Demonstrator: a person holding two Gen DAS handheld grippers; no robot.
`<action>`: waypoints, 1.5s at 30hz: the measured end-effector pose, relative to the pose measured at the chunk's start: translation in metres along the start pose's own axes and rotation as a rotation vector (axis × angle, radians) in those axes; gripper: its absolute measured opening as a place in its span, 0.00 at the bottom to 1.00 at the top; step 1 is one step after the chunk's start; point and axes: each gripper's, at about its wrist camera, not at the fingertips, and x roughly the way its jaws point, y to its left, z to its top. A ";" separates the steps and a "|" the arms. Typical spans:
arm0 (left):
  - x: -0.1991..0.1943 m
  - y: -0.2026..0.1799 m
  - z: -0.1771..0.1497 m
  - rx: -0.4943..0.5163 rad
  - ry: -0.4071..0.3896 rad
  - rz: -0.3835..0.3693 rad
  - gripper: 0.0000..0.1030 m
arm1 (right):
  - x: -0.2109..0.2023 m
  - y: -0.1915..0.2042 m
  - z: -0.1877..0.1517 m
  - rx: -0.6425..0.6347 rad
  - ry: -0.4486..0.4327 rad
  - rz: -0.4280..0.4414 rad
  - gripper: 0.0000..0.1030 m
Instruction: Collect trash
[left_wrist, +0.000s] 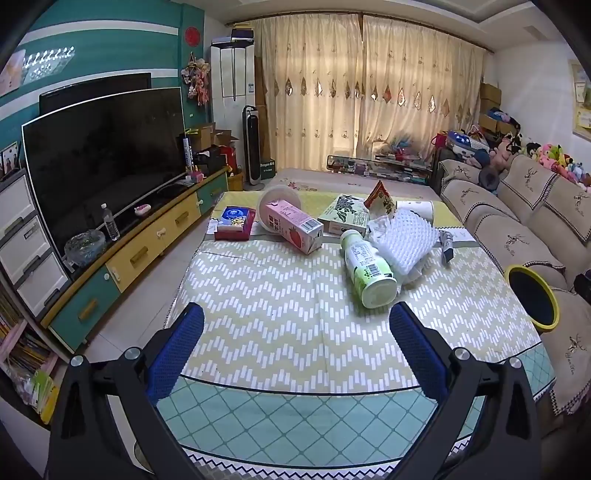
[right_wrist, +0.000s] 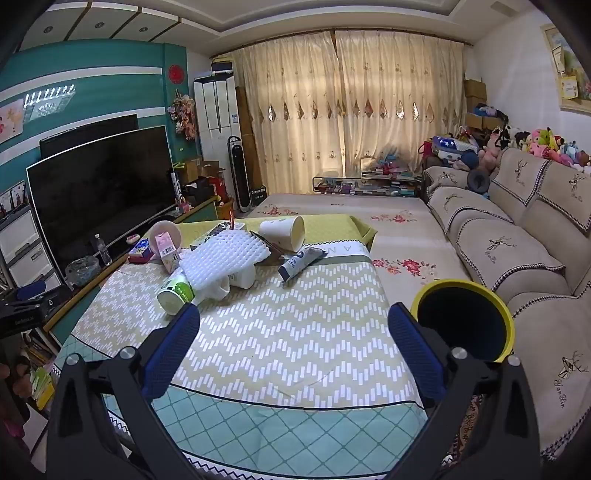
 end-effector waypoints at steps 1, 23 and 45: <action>0.000 0.000 0.000 0.000 0.001 0.000 0.96 | 0.000 0.000 0.000 -0.002 0.001 -0.001 0.94; 0.000 0.006 0.003 -0.030 -0.002 -0.015 0.96 | 0.006 -0.001 0.000 0.006 0.004 0.006 0.94; 0.000 0.004 0.004 -0.027 0.000 -0.012 0.96 | 0.010 -0.004 0.001 0.020 0.008 0.012 0.94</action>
